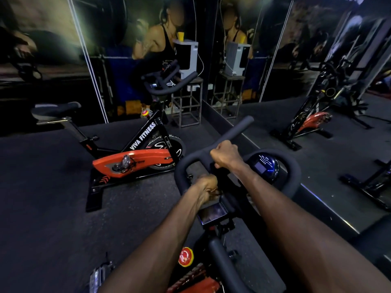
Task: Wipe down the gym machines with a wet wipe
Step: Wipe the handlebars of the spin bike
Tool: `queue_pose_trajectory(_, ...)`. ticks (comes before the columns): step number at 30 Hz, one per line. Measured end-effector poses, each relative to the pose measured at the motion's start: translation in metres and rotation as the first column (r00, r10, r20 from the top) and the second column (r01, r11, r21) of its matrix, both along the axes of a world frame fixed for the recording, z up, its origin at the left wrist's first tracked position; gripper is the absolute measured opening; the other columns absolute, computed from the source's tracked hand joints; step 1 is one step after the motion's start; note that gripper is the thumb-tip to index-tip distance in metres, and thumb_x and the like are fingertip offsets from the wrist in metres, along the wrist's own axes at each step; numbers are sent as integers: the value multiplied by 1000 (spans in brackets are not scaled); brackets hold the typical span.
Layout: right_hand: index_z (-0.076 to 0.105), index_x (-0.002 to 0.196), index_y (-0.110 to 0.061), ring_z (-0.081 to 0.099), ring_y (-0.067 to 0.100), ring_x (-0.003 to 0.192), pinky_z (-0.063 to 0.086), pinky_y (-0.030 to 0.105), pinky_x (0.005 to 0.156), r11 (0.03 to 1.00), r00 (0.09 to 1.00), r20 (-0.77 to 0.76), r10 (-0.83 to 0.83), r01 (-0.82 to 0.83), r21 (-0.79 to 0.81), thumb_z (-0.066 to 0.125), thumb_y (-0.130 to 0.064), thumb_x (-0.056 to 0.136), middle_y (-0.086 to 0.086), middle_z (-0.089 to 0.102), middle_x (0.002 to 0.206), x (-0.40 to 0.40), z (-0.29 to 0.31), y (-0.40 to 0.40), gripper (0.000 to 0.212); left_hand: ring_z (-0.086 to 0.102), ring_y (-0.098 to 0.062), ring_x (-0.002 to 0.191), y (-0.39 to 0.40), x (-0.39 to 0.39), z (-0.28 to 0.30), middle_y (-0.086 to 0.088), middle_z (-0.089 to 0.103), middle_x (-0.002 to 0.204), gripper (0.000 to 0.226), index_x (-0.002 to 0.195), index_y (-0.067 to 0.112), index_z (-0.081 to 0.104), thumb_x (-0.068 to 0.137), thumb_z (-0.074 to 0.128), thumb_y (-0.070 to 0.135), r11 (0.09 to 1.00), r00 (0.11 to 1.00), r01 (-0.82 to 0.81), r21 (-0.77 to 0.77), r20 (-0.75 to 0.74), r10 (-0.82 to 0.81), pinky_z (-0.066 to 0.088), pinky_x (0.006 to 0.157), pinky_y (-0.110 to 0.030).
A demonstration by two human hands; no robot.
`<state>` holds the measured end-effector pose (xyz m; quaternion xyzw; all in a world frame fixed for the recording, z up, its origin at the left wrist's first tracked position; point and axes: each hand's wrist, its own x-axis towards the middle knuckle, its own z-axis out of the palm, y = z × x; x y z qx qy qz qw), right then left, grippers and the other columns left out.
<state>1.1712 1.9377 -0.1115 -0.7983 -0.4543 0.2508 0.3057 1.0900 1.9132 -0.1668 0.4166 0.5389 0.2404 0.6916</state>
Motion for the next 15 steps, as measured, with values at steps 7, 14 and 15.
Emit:
queue_pose_trajectory(7,64,111,1,71,34,85,63,39,69,998,998,11,57,-57,-18,48,-24,75,23,66,109,3,4,-8,47,44,-14,54,-3,6,6,-5,45,67,26,75,14,46,100,45,7,985,991,-128,119,-33,132,35,46,-26)
queue_pose_trajectory(14,64,110,2,72,28,74,62,38,56,992,991,57,120,-118,-39,50,-18,86,21,66,109,5,8,-12,35,63,-24,83,-5,-6,2,-10,58,91,9,94,9,55,96,47,6,945,900,292,148,-376,-219,47,59,-28)
queue_pose_trajectory(15,64,109,1,72,29,75,63,41,58,991,989,70,129,-126,-45,50,-18,86,21,65,109,5,8,-11,34,62,-24,74,-4,-9,6,-10,58,87,9,96,8,56,96,47,5,953,916,263,149,-350,-197,48,54,-27)
